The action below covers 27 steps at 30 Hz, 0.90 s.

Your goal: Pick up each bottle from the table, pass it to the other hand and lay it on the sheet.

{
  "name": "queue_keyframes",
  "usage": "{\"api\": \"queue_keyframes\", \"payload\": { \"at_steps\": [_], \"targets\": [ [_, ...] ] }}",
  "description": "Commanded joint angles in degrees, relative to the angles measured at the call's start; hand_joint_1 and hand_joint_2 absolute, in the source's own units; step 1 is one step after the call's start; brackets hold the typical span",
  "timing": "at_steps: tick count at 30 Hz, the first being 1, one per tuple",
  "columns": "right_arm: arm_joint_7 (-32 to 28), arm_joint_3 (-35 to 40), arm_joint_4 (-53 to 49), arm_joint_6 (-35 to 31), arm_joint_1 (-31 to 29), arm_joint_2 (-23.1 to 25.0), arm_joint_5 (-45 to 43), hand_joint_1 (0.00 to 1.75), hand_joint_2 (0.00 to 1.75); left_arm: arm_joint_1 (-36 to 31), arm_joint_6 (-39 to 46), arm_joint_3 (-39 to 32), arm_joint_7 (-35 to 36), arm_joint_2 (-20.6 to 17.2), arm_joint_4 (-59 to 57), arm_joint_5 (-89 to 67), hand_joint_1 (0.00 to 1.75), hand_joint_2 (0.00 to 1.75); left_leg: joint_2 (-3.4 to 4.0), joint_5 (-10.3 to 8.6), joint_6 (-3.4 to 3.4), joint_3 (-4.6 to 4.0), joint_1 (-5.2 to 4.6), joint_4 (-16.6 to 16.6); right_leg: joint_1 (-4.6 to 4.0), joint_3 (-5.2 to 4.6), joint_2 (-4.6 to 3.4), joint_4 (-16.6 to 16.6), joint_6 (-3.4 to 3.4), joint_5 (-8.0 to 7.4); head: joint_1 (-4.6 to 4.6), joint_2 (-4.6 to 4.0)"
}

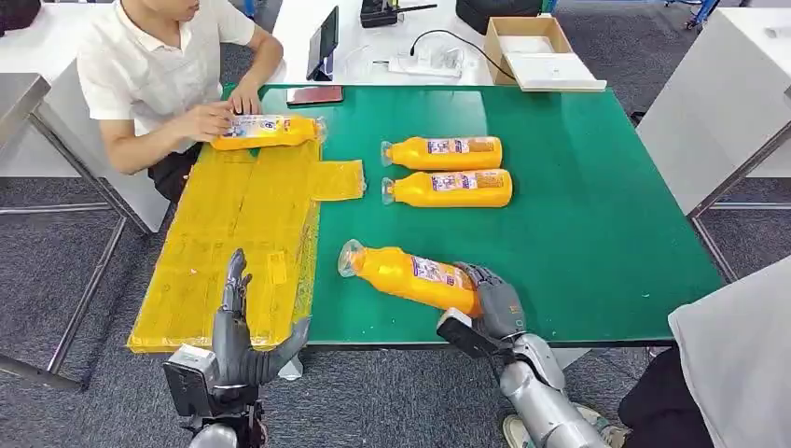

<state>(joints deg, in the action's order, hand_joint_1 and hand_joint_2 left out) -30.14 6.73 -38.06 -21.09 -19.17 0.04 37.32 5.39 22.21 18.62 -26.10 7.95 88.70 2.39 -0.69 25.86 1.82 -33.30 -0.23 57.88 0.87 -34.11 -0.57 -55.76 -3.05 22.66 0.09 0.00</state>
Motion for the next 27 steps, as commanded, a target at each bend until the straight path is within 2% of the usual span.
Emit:
{"api": "queue_keyframes", "payload": {
  "at_steps": [1, 4, 6, 8, 9, 12, 14, 19, 25, 27],
  "targets": [
    [-1.59, 8.09, -26.95, 0.24, 10.59, 3.96, -10.52, 1.75, 1.75, -0.55, -0.1, 1.59, 2.08, 0.48, -4.67, 8.42, 0.0, 1.75, 0.02, 0.06, -0.06, -0.05, 0.0, -0.02, 0.0, -0.04, 0.0, 0.0, 0.07, 0.05, 0.02, 0.0],
    [-1.13, 12.46, -30.99, -1.57, 11.8, 4.26, -13.07, 1.75, 1.75, -0.39, -3.59, 3.71, 4.05, -0.69, -4.87, 12.95, 0.0, 1.75, 0.15, 0.09, -0.07, -0.13, 0.02, -0.02, -0.01, -0.13, -0.07, -0.01, 0.09, 0.05, 0.02, 0.0],
    [-0.71, 14.03, -30.12, -1.79, 11.36, 4.52, -13.27, 1.73, 1.75, -0.11, -7.09, 4.92, 5.46, -1.11, -4.99, 16.59, 0.0, 1.75, 0.18, 0.13, -0.12, -0.06, 0.01, -0.03, 0.0, -0.11, -0.05, -0.03, 0.15, 0.12, 0.02, -0.02],
    [-0.61, 15.63, -27.17, -0.75, 10.37, 4.63, -13.75, 1.73, 1.75, -0.37, -9.81, 7.28, 5.96, -2.45, -5.31, 17.37, 0.0, 1.75, 0.1, 0.11, -0.12, -0.11, 0.0, -0.03, 0.0, -0.14, -0.01, 0.0, 0.13, 0.11, 0.02, 0.0],
    [-0.33, 18.51, -22.31, 1.78, 8.69, 4.41, -12.55, 1.73, 1.75, -0.9, -11.26, 9.03, 5.92, -3.04, -6.01, 16.68, 0.0, 1.75, 0.13, 0.07, -0.09, -0.17, -0.01, -0.07, 0.02, -0.22, -0.07, 0.05, 0.1, 0.05, 0.0, -0.02],
    [-4.06, 22.37, -12.43, 3.43, 6.05, 7.28, -12.52, 1.75, 1.75, -2.22, -13.31, 10.8, 6.66, -3.32, -7.77, 16.35, 0.0, 1.75, 0.23, 0.06, -0.11, -0.12, 0.01, -0.12, -0.01, -0.2, -0.1, 0.11, 0.12, 0.03, 0.0, 0.0],
    [-4.15, 24.96, -8.56, 5.12, 4.78, 8.97, -12.42, 1.75, 1.75, -3.01, -13.68, 11.06, 6.9, -2.93, -8.78, 16.1, 0.0, 1.75, 0.28, 0.1, -0.19, 0.01, 0.06, -0.13, -0.06, -0.07, -0.11, 0.12, 0.21, 0.05, 0.02, 0.0],
    [-4.0, 25.58, -8.06, 4.98, 4.42, 9.21, -12.27, 1.75, 1.75, -3.24, -14.04, 11.06, 7.14, -2.92, -8.89, 16.23, 0.0, 1.75, 0.14, 0.03, -0.09, -0.27, 0.01, -0.09, 0.0, -0.33, 0.0, 0.07, 0.09, 0.03, 0.02, 0.0],
    [-1.81, 29.71, 0.46, 6.37, 1.65, 11.58, -11.77, 1.75, 1.75, -2.9, -15.74, 10.36, 6.75, -1.94, -6.32, 17.77, 0.0, 1.75, 0.35, 0.13, -0.13, -0.12, 0.05, -0.06, -0.03, -0.2, -0.18, 0.06, 0.14, 0.06, 0.02, -0.02],
    [-2.12, 30.9, 2.02, 5.99, 1.61, 11.96, -11.21, 1.75, 1.75, -2.79, -15.62, 9.56, 6.66, -1.43, -5.79, 18.52, 0.0, 1.75, 0.17, 0.06, -0.09, -0.28, 0.04, -0.05, -0.02, -0.3, -0.01, 0.05, 0.1, 0.05, 0.02, 0.0]
  ]
}}
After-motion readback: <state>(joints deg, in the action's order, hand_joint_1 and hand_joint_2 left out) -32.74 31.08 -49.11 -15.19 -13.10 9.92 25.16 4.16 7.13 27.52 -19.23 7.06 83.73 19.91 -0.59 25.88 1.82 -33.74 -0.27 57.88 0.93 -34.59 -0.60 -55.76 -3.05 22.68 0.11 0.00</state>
